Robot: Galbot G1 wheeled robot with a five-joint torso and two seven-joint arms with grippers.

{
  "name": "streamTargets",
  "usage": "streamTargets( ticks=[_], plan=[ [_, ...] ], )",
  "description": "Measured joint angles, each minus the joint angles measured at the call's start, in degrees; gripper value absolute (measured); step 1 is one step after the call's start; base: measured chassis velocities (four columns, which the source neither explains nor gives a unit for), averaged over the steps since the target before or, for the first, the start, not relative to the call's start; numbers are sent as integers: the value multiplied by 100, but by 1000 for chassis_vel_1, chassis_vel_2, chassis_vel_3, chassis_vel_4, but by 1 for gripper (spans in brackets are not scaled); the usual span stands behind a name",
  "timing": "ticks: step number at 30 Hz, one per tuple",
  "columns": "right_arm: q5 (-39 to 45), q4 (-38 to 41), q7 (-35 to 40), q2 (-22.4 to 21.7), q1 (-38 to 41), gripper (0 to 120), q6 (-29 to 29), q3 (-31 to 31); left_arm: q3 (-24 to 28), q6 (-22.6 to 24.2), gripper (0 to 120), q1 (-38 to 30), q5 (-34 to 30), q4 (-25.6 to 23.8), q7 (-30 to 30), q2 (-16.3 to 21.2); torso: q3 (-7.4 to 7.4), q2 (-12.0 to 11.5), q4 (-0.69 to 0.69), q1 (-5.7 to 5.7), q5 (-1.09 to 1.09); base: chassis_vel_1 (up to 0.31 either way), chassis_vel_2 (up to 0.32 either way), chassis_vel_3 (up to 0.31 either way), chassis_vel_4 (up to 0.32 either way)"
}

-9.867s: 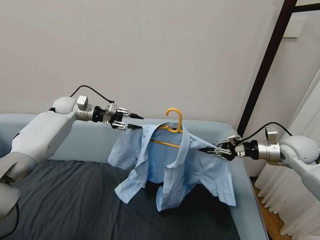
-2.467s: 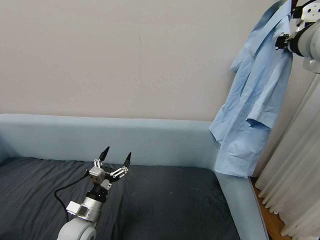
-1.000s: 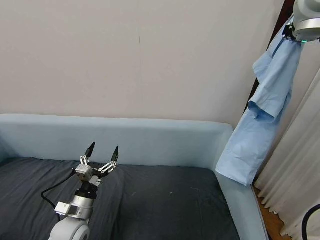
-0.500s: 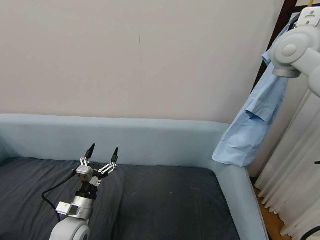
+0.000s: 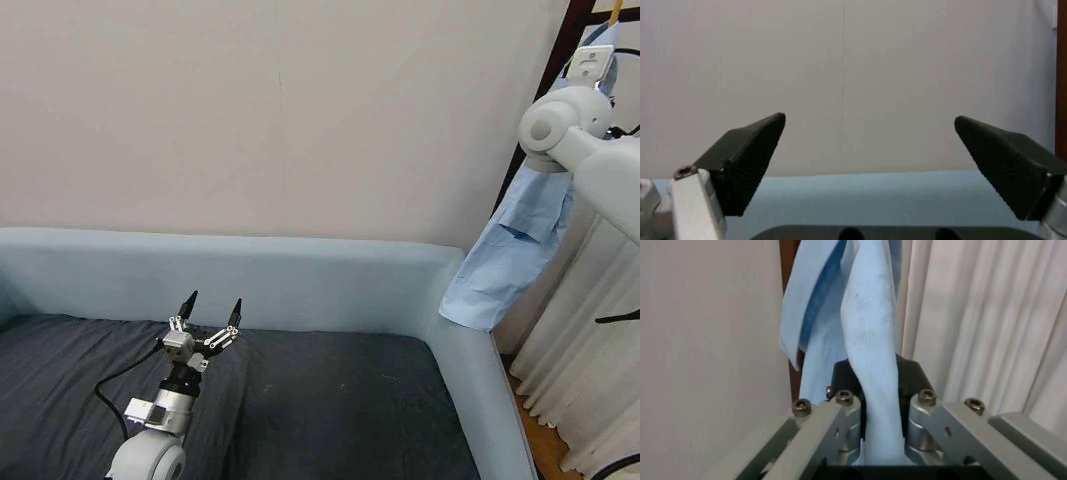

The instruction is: Pick up the clothes from the sofa and hang them on the clothes hanger.

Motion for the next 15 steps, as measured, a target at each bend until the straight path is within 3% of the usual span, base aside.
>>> streamTargets(
  ticks=[15],
  plan=[
    [-433, -1210, -346, 705, 44, 7, 38, 298, 165, 36, 100, -393, -126, 256, -94, 185, 0, 0, 0, 0, 0, 0, 0, 0, 0]
  ],
)
